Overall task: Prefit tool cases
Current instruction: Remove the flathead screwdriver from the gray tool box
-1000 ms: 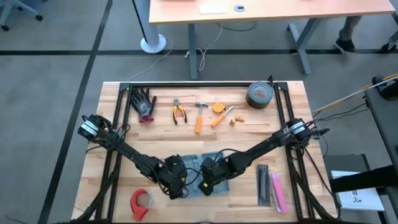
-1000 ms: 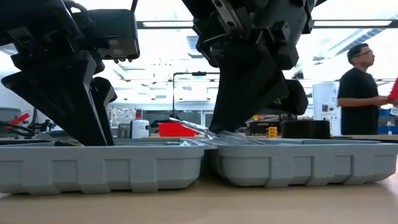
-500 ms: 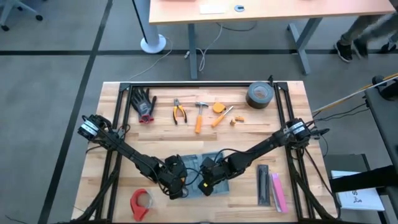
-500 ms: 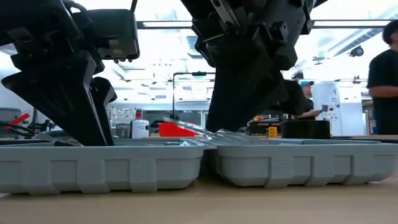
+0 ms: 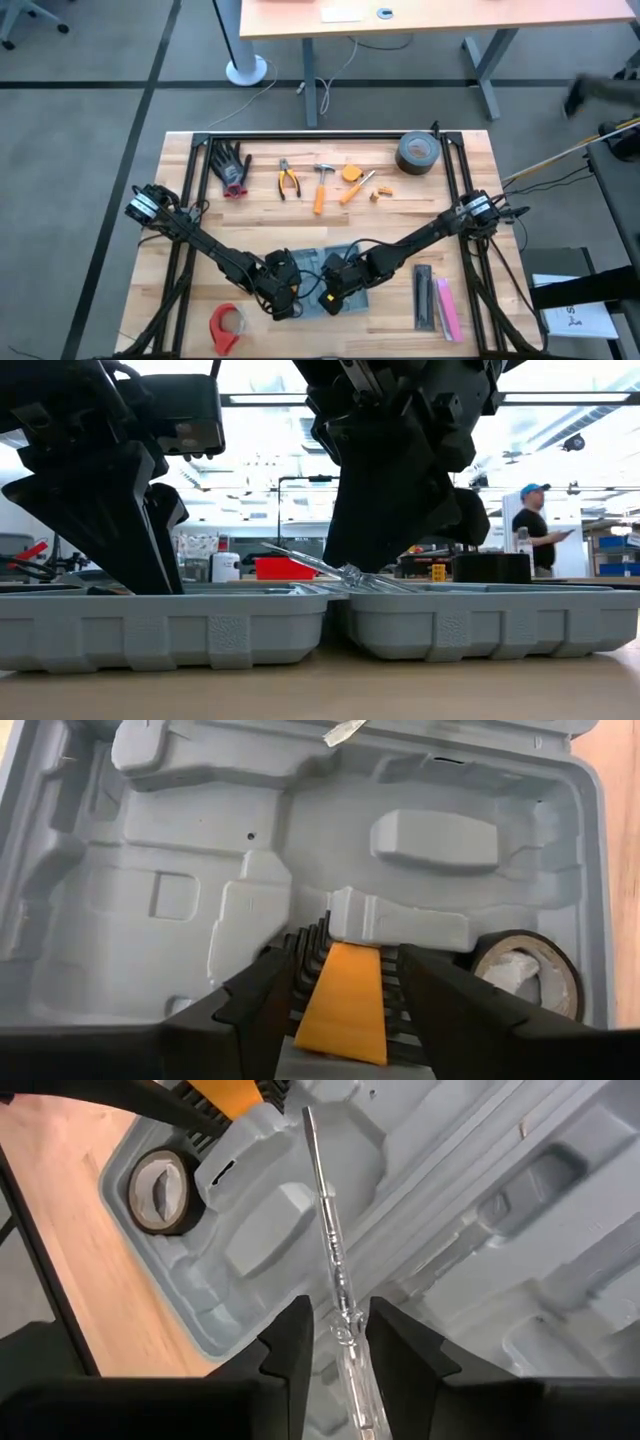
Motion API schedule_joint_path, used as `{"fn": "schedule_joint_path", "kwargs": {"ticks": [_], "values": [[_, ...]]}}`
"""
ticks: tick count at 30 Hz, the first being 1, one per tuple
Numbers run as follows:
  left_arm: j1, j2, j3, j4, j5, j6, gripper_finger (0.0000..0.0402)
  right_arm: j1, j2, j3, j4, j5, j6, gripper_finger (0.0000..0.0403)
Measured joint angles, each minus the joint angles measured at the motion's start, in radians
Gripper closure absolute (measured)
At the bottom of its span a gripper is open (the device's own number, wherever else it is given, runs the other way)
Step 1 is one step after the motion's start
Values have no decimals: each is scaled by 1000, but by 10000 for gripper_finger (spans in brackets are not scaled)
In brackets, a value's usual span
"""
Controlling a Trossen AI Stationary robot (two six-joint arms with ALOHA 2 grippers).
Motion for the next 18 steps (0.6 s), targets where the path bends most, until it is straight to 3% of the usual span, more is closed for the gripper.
{"fn": "schedule_joint_path", "kwargs": {"ticks": [18], "values": [[0,0,1,-2,0,1,203,0,34,0,25,-1,-51,342]]}}
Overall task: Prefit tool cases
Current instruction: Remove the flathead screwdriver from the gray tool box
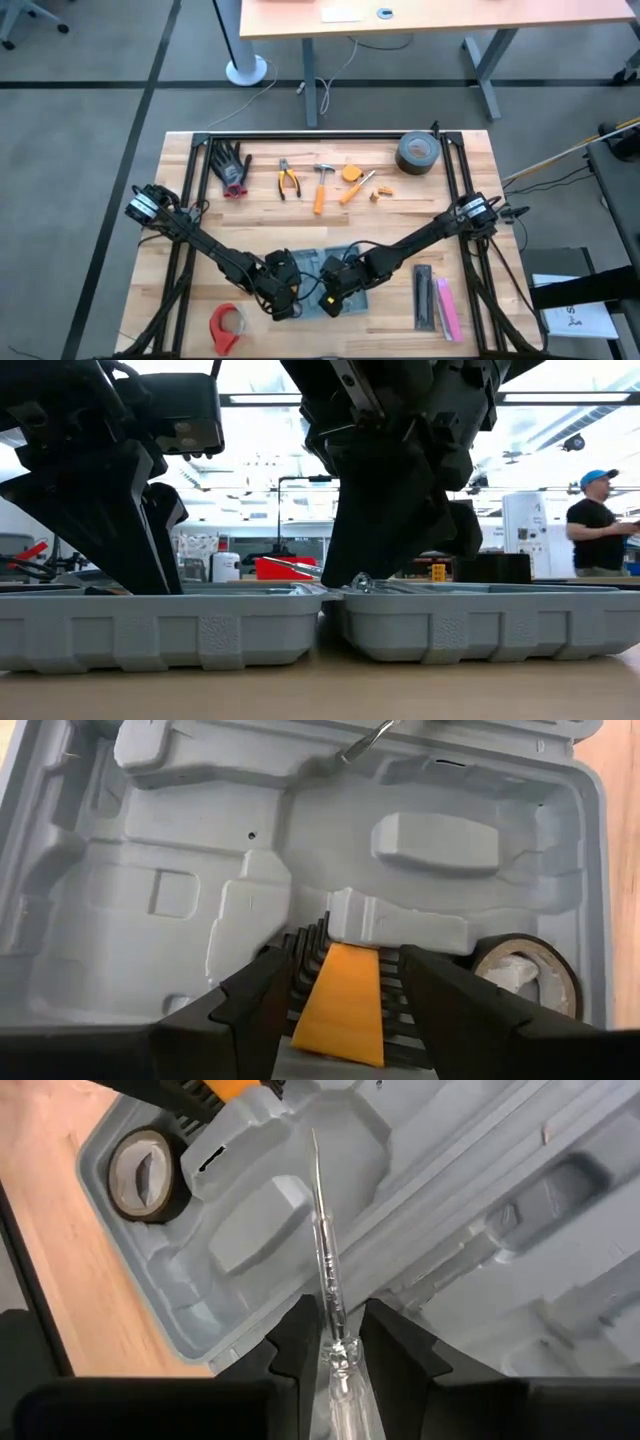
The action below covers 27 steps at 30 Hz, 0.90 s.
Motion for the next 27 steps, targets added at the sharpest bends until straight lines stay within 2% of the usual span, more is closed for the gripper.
{"fn": "schedule_joint_path", "kwargs": {"ticks": [9,20,27], "values": [[0,0,0,-2,0,0,211,0,0,1,0,0,-19,397],[0,0,0,-4,0,0,203,0,-42,0,-52,3,-29,401],[0,0,1,-5,0,0,209,0,-110,0,-169,71,-27,401]]}}
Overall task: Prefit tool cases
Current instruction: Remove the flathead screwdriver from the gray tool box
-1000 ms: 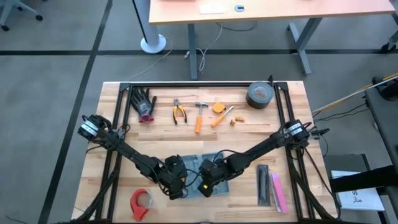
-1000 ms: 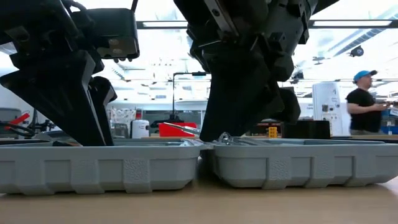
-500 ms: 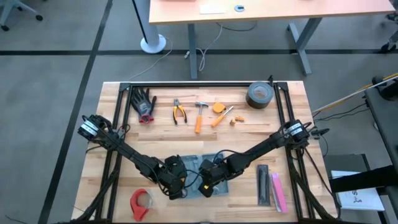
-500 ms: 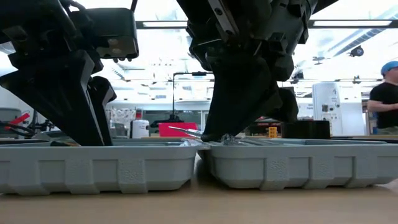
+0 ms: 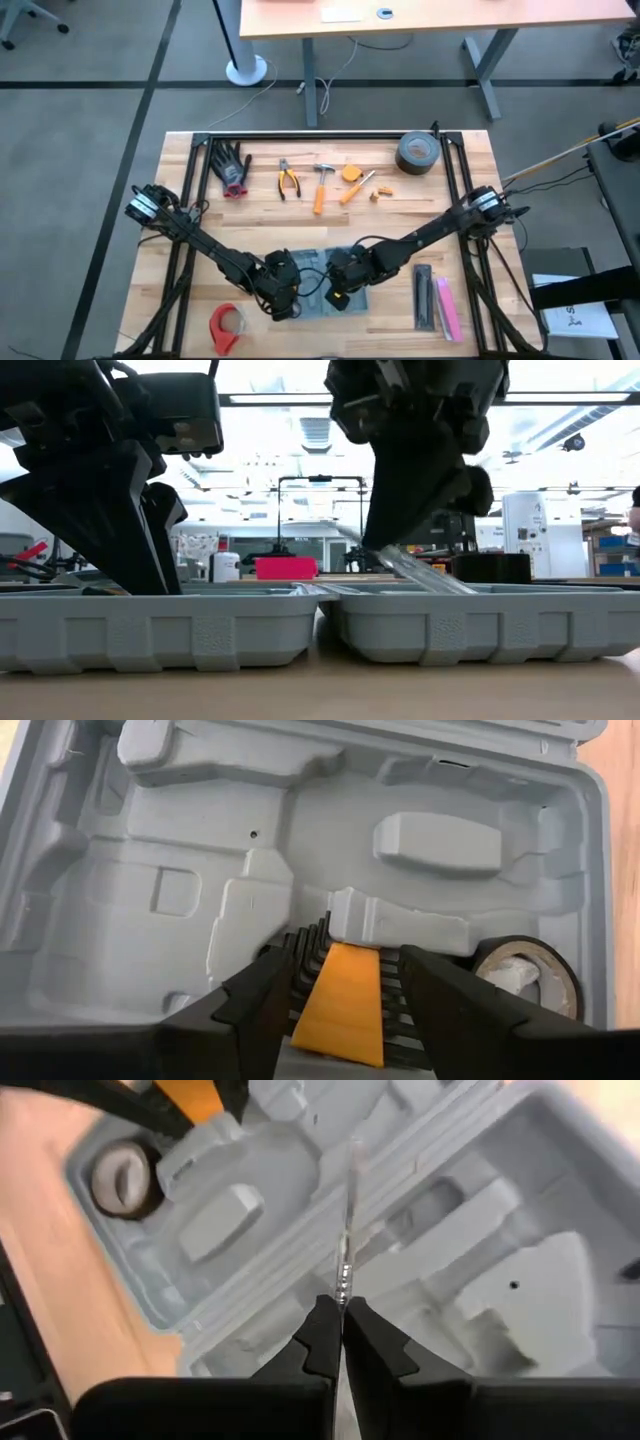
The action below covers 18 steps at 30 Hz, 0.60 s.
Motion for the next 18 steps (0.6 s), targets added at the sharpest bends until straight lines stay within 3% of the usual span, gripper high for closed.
{"fn": "schedule_joint_path", "kwargs": {"ticks": [18], "values": [[0,0,0,0,0,0,206,-9,-24,0,-36,46,-18,403]]}}
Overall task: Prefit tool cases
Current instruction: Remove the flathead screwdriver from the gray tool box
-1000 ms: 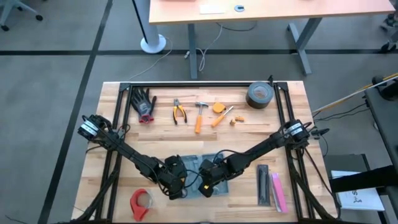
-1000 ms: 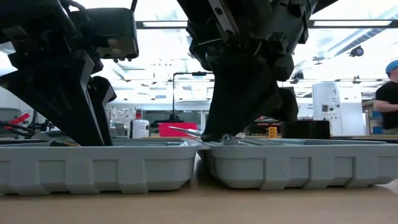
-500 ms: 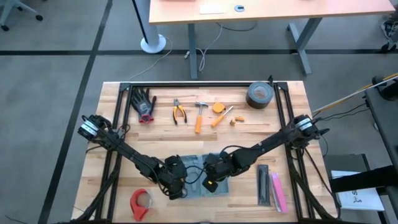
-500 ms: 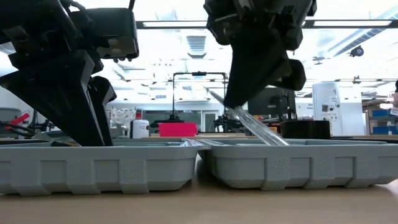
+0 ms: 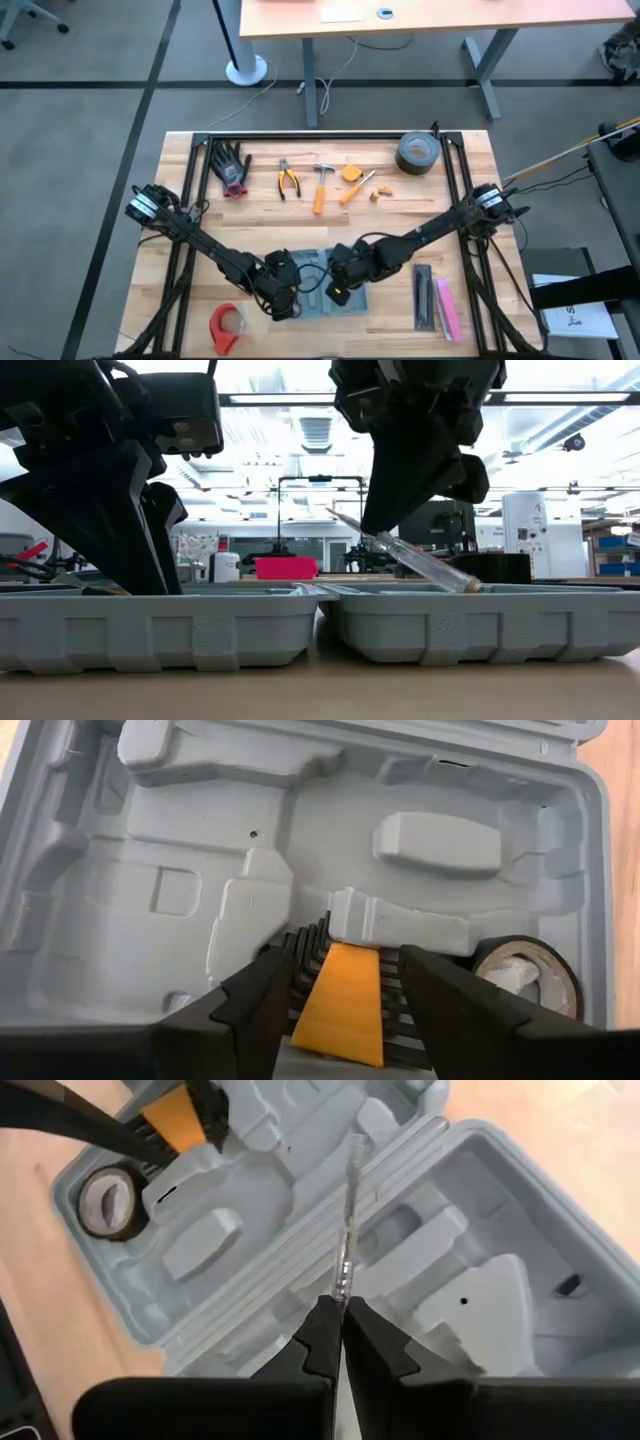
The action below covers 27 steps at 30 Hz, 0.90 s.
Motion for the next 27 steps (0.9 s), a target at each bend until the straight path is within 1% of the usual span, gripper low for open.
{"fn": "schedule_joint_path", "kwargs": {"ticks": [5,8,19,23,27], "values": [[0,0,0,0,0,0,211,-1,-24,0,-21,25,-7,403],[0,0,0,0,0,0,211,-1,-52,0,-60,57,-5,403],[0,0,0,0,0,-1,201,-12,-209,0,-230,199,14,403],[0,0,0,0,0,-1,206,-21,-239,0,-269,218,18,403],[0,0,0,0,0,-1,207,-27,-234,0,-295,218,29,403]]}}
